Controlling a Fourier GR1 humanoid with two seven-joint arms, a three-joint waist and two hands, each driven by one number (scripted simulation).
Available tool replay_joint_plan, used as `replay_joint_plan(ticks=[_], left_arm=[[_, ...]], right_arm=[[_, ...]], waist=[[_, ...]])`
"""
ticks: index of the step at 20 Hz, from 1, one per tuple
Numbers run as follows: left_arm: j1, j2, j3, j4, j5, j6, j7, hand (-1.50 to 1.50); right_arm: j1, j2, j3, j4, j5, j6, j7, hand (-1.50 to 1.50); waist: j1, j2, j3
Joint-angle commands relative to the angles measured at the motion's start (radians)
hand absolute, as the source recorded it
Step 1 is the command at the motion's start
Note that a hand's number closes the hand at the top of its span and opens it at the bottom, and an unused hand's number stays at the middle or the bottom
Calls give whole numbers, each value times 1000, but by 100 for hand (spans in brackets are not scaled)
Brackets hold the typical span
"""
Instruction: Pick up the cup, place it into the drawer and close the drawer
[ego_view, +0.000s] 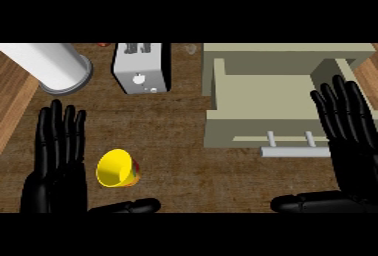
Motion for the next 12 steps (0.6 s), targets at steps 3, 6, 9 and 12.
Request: replay_joint_plan(ticks=[3,6,9,12], left_arm=[[-4,-4,4,79,64,36,-90,-150],[-40,-5,-123,41,-32,162,20,-150],[-56,5,16,49,6,64,37,-150],[31,-4,-108,48,-13,127,-23,-150]], right_arm=[[-39,27,20,1,27,-16,37,-150],[-12,33,36,20,49,2,-2,-150],[-42,31,9,36,27,5,22,-150],[16,63,49,60,57,18,-78,-150]], waist=[[-1,0,0],[-2,0,0],[-1,0,0],[0,0,0]])
